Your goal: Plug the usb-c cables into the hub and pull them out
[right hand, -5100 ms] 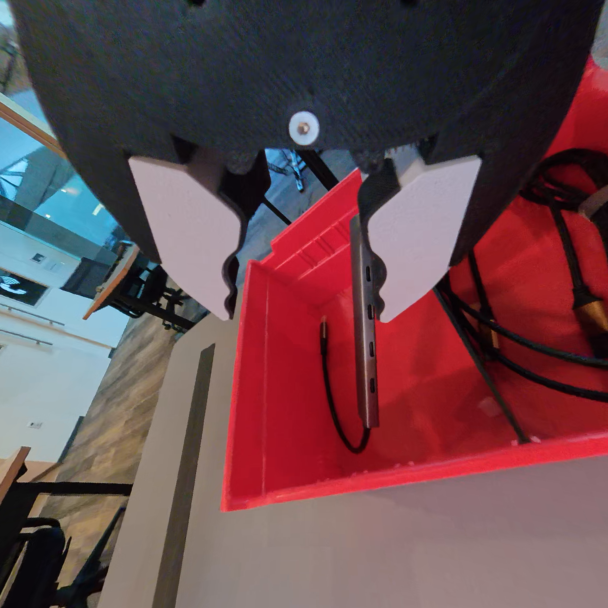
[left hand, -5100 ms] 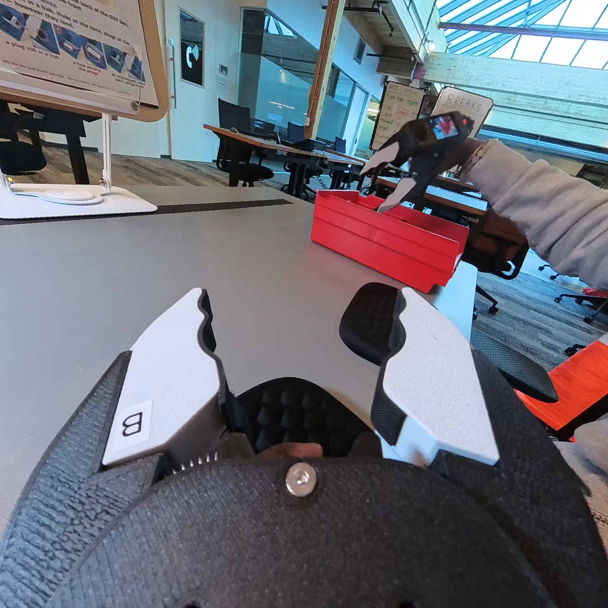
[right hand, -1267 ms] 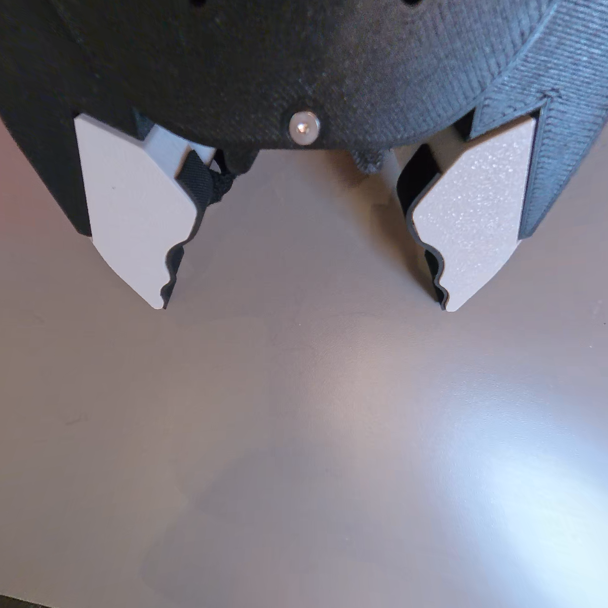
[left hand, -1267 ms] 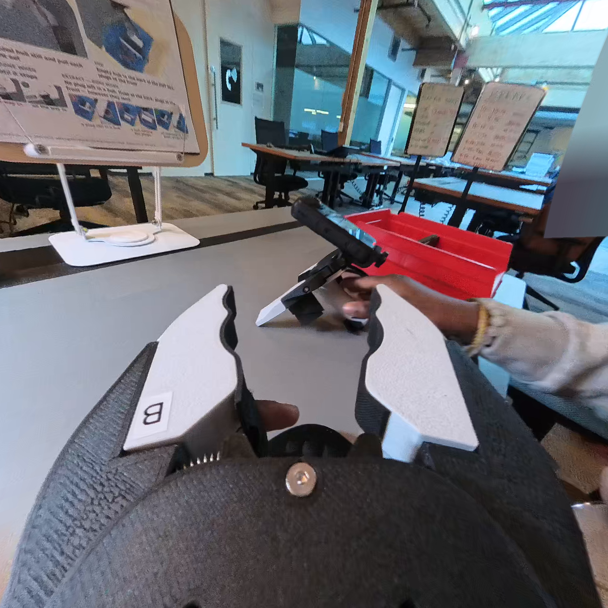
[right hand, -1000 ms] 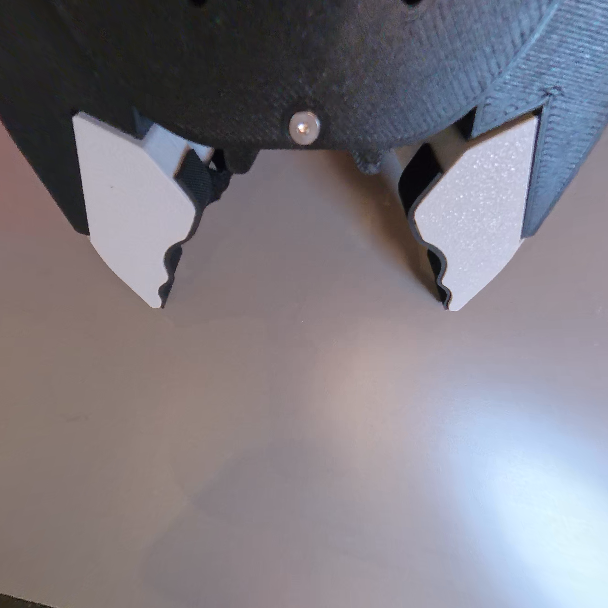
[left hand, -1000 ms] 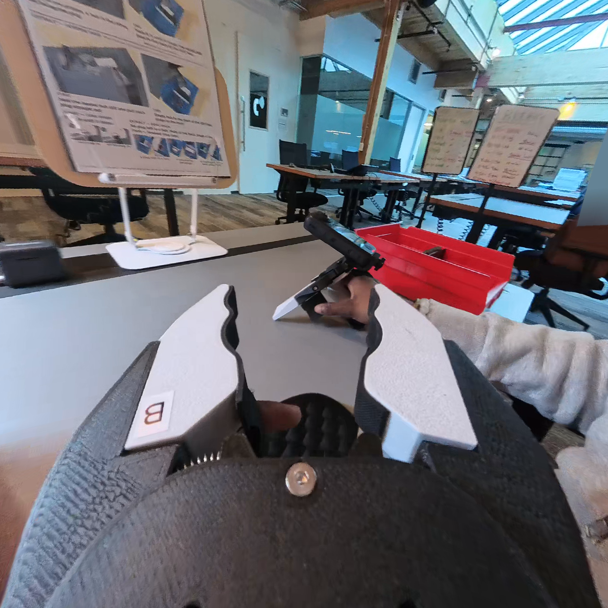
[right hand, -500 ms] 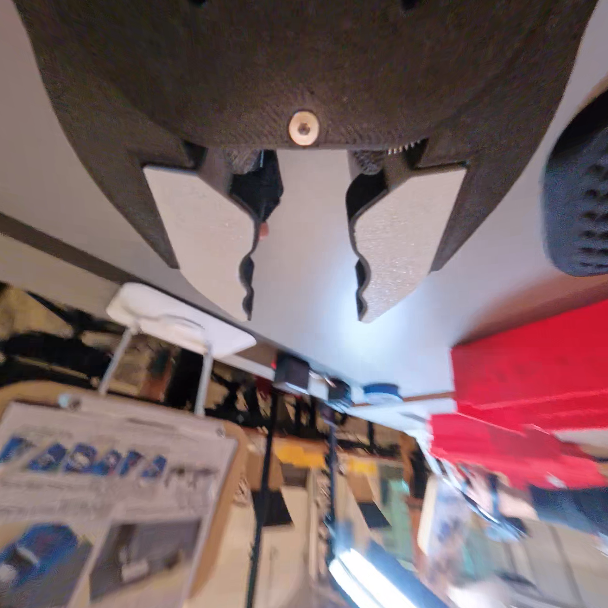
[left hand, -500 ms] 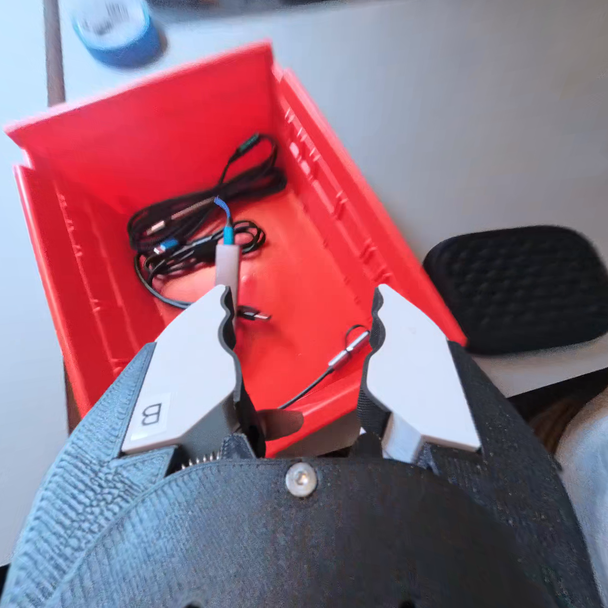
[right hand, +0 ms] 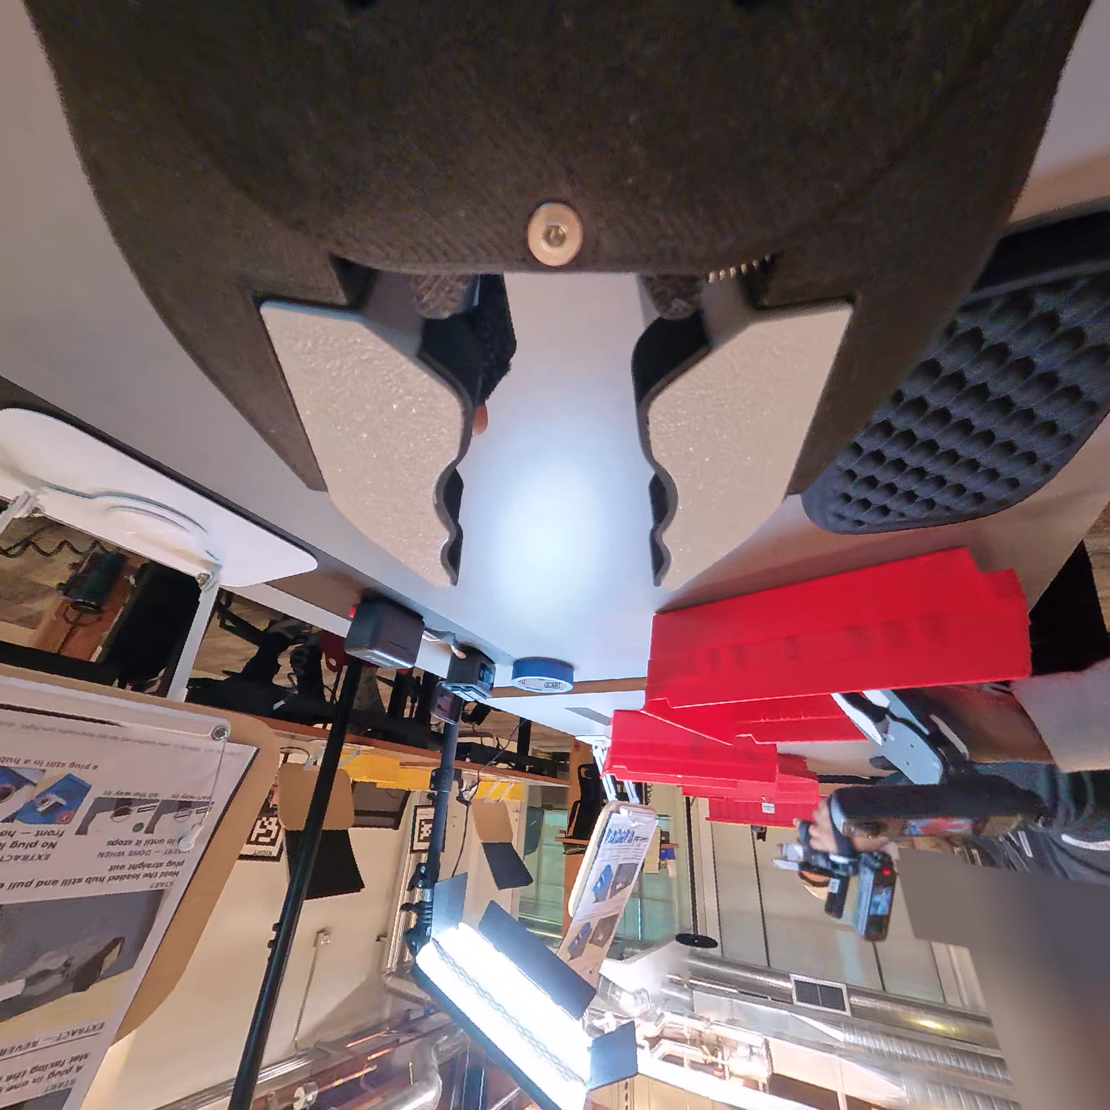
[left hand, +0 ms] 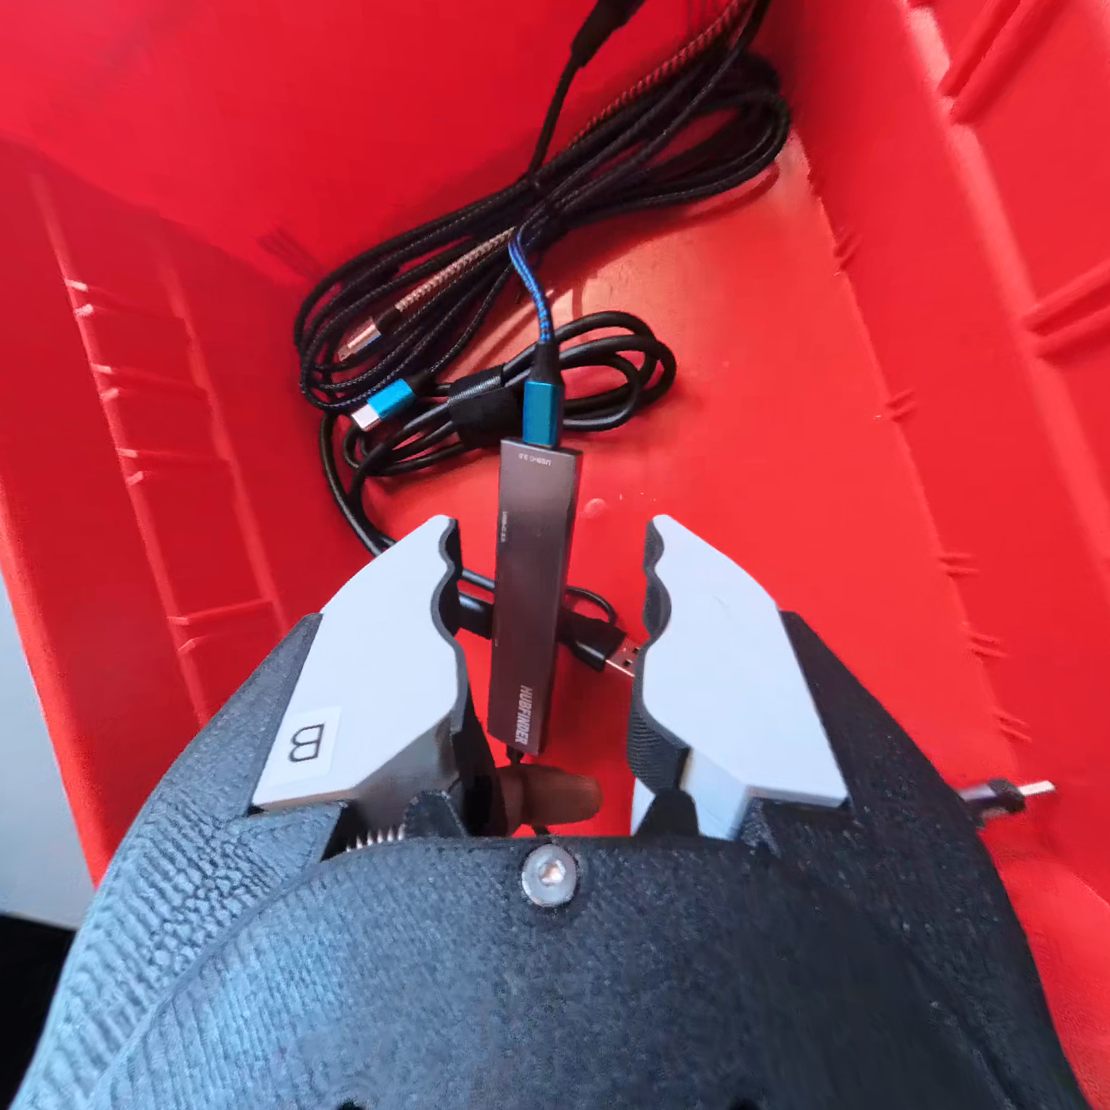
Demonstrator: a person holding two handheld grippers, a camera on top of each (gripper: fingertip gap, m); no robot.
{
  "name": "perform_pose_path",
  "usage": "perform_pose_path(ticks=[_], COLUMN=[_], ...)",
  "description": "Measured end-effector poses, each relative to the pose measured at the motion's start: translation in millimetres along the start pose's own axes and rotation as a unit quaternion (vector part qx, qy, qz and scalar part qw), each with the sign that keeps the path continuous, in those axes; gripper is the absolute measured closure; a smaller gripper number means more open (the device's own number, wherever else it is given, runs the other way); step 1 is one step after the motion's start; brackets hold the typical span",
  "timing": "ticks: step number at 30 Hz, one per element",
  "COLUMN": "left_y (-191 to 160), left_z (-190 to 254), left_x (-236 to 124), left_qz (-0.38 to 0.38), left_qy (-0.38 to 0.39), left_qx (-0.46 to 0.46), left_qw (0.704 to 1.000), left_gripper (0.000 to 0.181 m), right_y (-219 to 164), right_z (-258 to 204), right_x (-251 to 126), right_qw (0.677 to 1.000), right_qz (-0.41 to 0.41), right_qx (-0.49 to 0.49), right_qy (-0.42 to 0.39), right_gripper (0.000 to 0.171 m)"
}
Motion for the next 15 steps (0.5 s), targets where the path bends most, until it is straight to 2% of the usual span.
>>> perform_pose_path(ticks=[3,7,15], left_y=[2.5,13.7,57.6], left_z=[2.2,-4.0,-33.3], left_x=[-1.5,-23.4,-114.9], left_qz=[0.015,0.053,0.222], left_qy=[0.078,0.118,0.184], left_qx=[0.04,0.057,0.043], left_qw=[0.996,0.99,0.957], left_gripper=[0.157,0.159,0.171], right_y=[-1.6,-2.0,3.3], right_z=[0.6,3.2,-2.5], right_x=[0.4,-0.1,-0.5], right_qw=[1.0,1.0,1.0], right_qz=[-0.006,-0.014,-0.003], right_qx=[0.008,0.02,0.008], right_qy=[0.005,-0.005,-0.002], right_gripper=[0.109,0.111,0.116])
Point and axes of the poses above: each gripper's, where its closed fingertips meet, x out along the fingers, y out of its top, z = x × y across the jaws, the point moved 6 cm from there along -x, back along the fingers, and after that the axes turned 2 degrees about -x, right-handed, at the moved point
